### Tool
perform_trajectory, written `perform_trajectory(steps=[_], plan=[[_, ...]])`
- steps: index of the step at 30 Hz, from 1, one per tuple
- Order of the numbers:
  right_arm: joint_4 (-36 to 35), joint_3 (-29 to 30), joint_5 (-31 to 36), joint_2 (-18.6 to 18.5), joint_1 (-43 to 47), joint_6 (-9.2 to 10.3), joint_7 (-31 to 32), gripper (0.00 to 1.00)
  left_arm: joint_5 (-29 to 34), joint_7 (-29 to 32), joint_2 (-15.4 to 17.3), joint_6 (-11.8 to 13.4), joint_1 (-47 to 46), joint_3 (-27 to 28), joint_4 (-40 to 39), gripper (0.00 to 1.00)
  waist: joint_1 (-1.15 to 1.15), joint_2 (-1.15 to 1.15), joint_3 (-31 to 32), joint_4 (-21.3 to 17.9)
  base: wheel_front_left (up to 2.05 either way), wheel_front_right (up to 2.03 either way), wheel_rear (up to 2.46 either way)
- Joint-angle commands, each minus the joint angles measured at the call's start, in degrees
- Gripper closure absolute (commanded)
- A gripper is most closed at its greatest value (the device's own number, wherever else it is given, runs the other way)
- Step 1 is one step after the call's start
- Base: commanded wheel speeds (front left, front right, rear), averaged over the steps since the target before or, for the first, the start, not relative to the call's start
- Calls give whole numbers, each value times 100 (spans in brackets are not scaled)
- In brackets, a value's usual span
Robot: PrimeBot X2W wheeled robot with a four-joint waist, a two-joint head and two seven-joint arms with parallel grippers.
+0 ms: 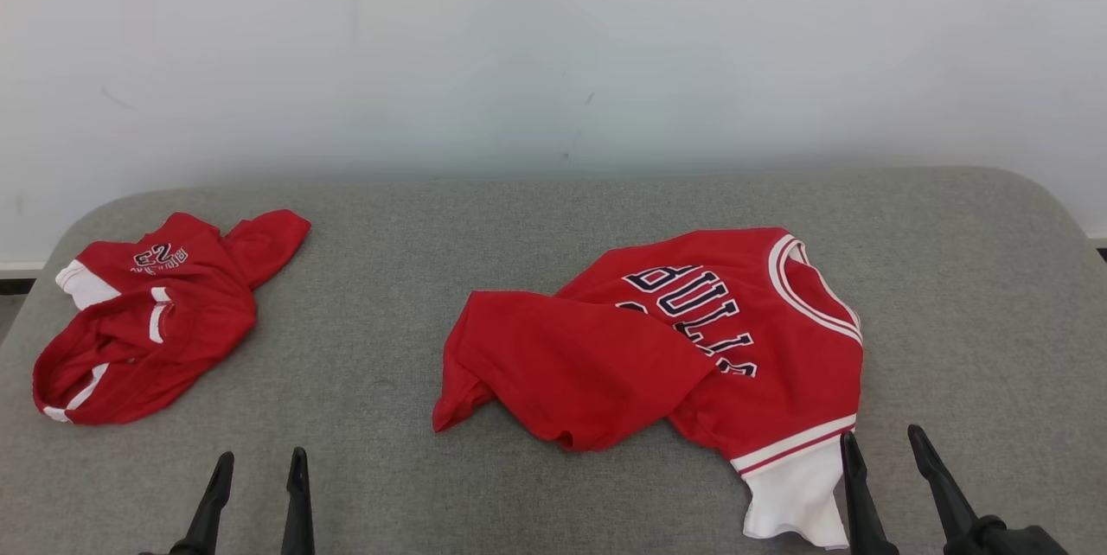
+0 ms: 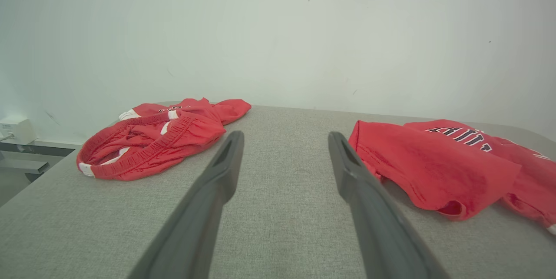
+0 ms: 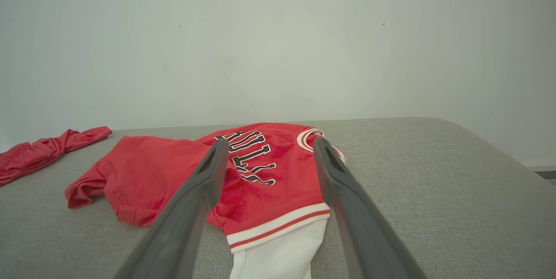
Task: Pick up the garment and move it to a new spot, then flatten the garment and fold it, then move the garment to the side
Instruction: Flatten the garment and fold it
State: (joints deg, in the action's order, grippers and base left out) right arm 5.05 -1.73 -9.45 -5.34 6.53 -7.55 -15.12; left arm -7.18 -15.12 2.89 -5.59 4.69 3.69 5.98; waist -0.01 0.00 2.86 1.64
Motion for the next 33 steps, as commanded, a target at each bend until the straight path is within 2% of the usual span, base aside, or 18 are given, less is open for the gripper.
perform_trajectory(steps=[1,10,17,33], plan=[[-35,22,39,30,85,13,-3,0,29,-5,0,-10,48,16,-30,0,1,0,7,14,0,0,0],[16,-41,85,116,135,13,-4,0,114,-5,0,-38,45,14,-36,0,1,0,15,24,0,0,0],[149,-178,89,138,-93,13,-4,0,120,-5,56,-161,-342,-689,287,0,1,0,-140,-129,0,0,0],[396,-346,66,192,-575,13,-3,0,-284,-6,125,-181,-1370,-2264,1415,0,1,0,-697,-1028,0,0,0]])
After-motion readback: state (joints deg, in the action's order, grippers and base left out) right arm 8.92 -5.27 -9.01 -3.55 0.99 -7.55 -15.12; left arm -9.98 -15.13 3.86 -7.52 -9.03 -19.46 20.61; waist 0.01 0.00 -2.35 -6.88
